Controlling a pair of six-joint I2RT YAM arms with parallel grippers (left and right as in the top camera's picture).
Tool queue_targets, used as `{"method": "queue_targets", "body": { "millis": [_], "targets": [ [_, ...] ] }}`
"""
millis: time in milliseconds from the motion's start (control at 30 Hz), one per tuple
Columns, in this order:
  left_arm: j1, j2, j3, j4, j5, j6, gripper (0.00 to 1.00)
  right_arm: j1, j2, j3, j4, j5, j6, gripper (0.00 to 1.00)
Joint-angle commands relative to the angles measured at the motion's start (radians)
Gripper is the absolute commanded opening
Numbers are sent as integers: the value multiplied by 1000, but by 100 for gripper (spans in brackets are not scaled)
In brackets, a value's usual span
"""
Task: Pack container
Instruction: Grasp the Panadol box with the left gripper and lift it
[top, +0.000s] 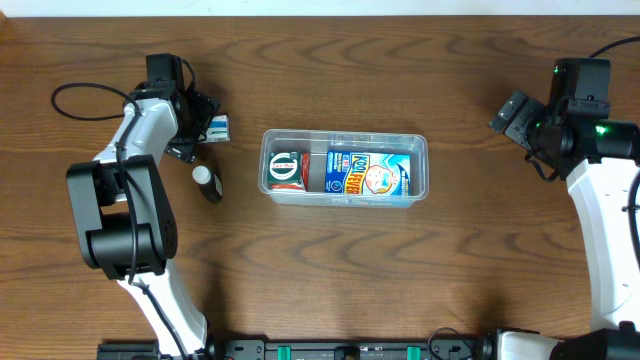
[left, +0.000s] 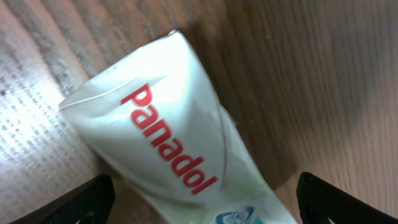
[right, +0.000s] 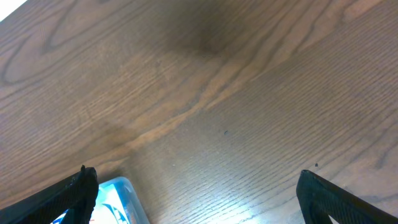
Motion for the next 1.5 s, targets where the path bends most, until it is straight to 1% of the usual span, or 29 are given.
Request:
{"method": "queue_targets", "body": {
  "millis": [0,167,367,400,433,467,533,600,633,767,900,1233,1467],
  "targets": [
    [0,31,5,17,-19,-17,94,-6,3,5,1,7,7,99],
    [0,66,5,23,-16,-17,94,-6,3,5,1,7,7,99],
    [0,98,5,19,57,-15,93,-6,3,5,1,7,7,99],
    [0,98,5,16,64,-10,91,-6,3,5,1,7,7,99],
    [0,96,5,17,79,5,87,-6,3,5,1,7,7,99],
    [0,96,5,16,91,16,80,-6,3,5,1,7,7,99],
    [0,96,5,10,113,46,72,-6,3,5,1,7,7,99],
    [0,96,5,-10,117,52,61,-6,3,5,1,7,7,99],
    [0,96,5,-21,118,52,58,-6,3,5,1,7,7,99],
    [0,96,5,-53,121,72,57,-6,3,5,1,7,7,99],
    [5,95,13,-45,121,118,57,-6,3,5,1,7,7,99],
    [50,39,107,-72,143,326,50,-6,3,5,1,7,7,99],
    [56,-66,122,-97,151,442,49,-6,3,5,1,7,7,99]
  ]
}}
